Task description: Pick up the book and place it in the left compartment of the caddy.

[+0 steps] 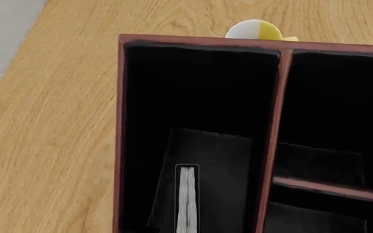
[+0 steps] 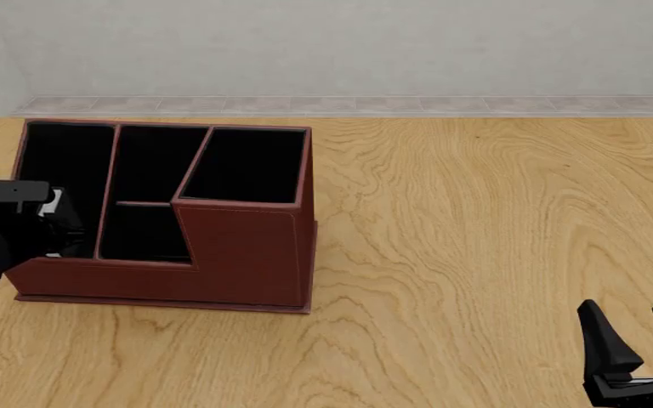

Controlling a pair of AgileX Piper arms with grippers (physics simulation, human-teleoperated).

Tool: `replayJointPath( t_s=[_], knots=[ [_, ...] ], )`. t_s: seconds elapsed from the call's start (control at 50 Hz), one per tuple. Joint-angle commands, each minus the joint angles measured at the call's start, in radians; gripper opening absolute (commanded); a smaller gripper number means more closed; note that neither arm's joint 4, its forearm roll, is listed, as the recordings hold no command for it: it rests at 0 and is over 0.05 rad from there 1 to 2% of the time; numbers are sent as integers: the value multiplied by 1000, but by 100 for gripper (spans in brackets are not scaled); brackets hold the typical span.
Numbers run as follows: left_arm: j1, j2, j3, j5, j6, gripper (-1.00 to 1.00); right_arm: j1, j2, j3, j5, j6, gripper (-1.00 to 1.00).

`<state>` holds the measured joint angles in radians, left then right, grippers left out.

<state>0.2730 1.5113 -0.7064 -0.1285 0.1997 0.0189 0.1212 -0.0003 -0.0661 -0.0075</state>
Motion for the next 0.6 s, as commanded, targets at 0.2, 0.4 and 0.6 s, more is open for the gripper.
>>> replayJointPath(
  t_s=[0.2, 0.4, 0.6],
  knots=[
    [9, 9, -9, -8, 26, -100, 0, -5, 0, 4, 0, 100],
    [8, 16, -9, -11, 24, -100, -1, -2, 0, 1, -1, 100],
    [8, 27, -8, -18, 24, -100, -1, -1, 0, 0, -1, 100]
  ],
)
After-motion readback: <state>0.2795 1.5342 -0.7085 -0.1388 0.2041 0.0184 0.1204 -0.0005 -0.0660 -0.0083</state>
